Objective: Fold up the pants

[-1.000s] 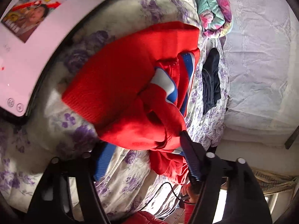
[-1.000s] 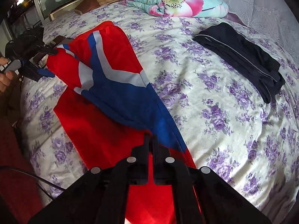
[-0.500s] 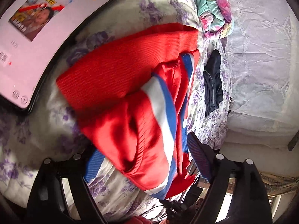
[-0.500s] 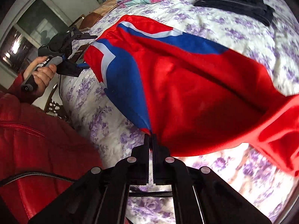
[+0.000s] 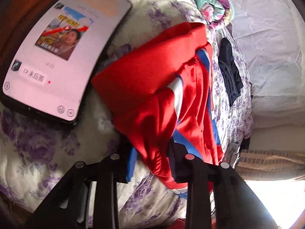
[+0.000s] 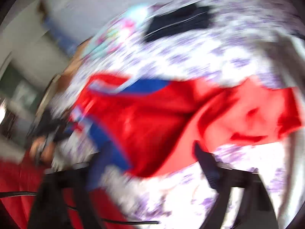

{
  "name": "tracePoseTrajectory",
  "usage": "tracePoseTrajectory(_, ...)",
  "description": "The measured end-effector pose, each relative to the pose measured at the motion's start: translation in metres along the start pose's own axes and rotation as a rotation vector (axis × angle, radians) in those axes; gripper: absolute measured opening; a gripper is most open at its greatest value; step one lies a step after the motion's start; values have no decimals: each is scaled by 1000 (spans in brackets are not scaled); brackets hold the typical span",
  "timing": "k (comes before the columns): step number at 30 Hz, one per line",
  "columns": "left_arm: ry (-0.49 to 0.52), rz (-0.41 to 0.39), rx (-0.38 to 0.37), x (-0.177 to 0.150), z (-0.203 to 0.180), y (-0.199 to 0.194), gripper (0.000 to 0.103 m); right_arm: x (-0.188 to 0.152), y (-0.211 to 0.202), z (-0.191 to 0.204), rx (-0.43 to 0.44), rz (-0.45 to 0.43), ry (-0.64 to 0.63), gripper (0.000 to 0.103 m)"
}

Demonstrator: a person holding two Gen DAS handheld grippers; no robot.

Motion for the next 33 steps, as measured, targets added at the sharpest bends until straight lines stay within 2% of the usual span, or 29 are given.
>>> tracePoseTrajectory(1, 32, 0, -6, -2, -4, 2, 45, 10, 2, -11, -34, -5, 67, 97)
tracePoseTrajectory(3, 113, 16, -8, -5, -16, 9, 73, 23, 11, -23, -77, -7, 162, 97)
tracePoseTrajectory(4, 165, 39, 12, -8, -23, 14, 80, 28, 17, -25, -133, -4, 182, 97)
tracePoseTrajectory(5, 231, 73, 52, -11, -31, 21, 92, 29, 24, -25, -182, 4, 191, 97)
tracePoseTrajectory(6, 306, 110, 107, -17, -36, 28, 99, 30, 33, -24, -219, 22, 198, 97)
tracePoseTrajectory(8, 454, 173, 251, -29, -43, 42, 98, 25, 48, -22, -301, 67, 215, 97)
tracePoseTrajectory(10, 607, 240, 385, -42, -47, 55, 98, 20, 58, -20, -426, 85, 175, 97)
tracePoseTrajectory(12, 681, 278, 436, -46, -47, 61, 98, 12, 66, -15, -551, 67, 35, 97)
tracePoseTrajectory(13, 685, 285, 431, -45, -47, 61, 98, 7, 68, -17, -621, 52, -29, 96)
tracePoseTrajectory(14, 677, 289, 411, -42, -47, 60, 98, 1, 63, -24, -665, 44, -39, 96)
tracePoseTrajectory(15, 669, 292, 393, -40, -46, 58, 98, -9, 54, -38, -658, 36, 13, 96)
tracePoseTrajectory(17, 647, 292, 341, -35, -46, 54, 98, -35, 30, -76, -602, 46, 224, 96)
tracePoseTrajectory(20, 623, 287, 280, -33, -42, 48, 98, -102, 4, -131, -494, 100, 539, 97)
tracePoseTrajectory(22, 613, 282, 260, -32, -43, 47, 98, -137, -15, -138, -428, 76, 645, 96)
tracePoseTrajectory(24, 610, 273, 257, -39, -43, 48, 99, -144, -32, -132, -412, 22, 644, 96)
tracePoseTrajectory(27, 613, 255, 266, -39, -42, 45, 99, -125, -45, -124, -347, -79, 655, 96)
tracePoseTrajectory(28, 614, 249, 273, -38, -44, 47, 99, -116, -44, -122, -354, -97, 635, 96)
tracePoseTrajectory(30, 616, 237, 288, -39, -44, 46, 99, -97, -37, -114, -372, -107, 549, 96)
tracePoseTrajectory(33, 616, 224, 307, -39, -46, 52, 99, -79, -13, -110, -386, -68, 461, 96)
Point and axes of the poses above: each gripper's, at about its wrist camera, not at the fingertips, and y roughly the way its jaws point, z to its left, x to its top, the point moved 6 cm from there along y, roughly the way its jaws point, and after that the axes turned 15 degrees about -x, right-handed, at the moved point
